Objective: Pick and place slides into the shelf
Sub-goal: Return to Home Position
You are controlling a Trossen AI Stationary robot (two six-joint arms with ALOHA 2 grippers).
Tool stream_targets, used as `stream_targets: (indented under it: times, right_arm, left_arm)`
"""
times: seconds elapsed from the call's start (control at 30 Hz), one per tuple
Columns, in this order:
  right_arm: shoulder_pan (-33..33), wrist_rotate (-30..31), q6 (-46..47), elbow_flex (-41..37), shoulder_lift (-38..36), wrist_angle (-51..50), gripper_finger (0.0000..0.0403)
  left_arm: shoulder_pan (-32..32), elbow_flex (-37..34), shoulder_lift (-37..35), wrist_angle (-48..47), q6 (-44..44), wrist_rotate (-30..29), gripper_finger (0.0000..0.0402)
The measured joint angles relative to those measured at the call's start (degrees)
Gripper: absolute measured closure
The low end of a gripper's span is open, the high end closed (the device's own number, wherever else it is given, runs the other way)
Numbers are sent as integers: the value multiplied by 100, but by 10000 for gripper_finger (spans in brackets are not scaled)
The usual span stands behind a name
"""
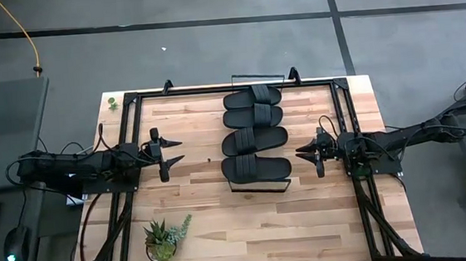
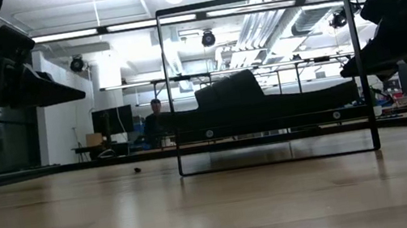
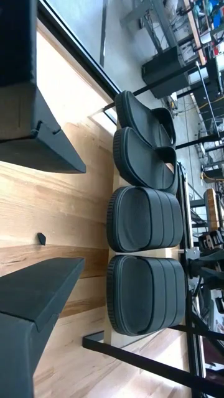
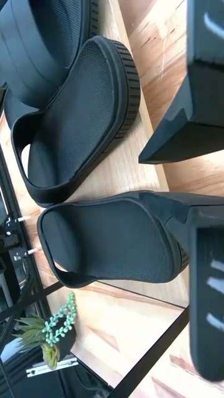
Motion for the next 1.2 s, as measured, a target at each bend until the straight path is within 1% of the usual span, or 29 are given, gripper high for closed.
stream_targets:
  times: [0.9,1.1,1.2]
  right_arm:
    - [-1,-59,111,0,-2,-11,329]
    - [0,-289,61,0,-2,-24,329]
    - [0,-273,48,0,-1,-26,329]
  left_arm:
    - [0,0,0,0,0,-1,185]
    - [1,0,0,0,0,-1,185]
    - [1,0,-2,0,0,0,185]
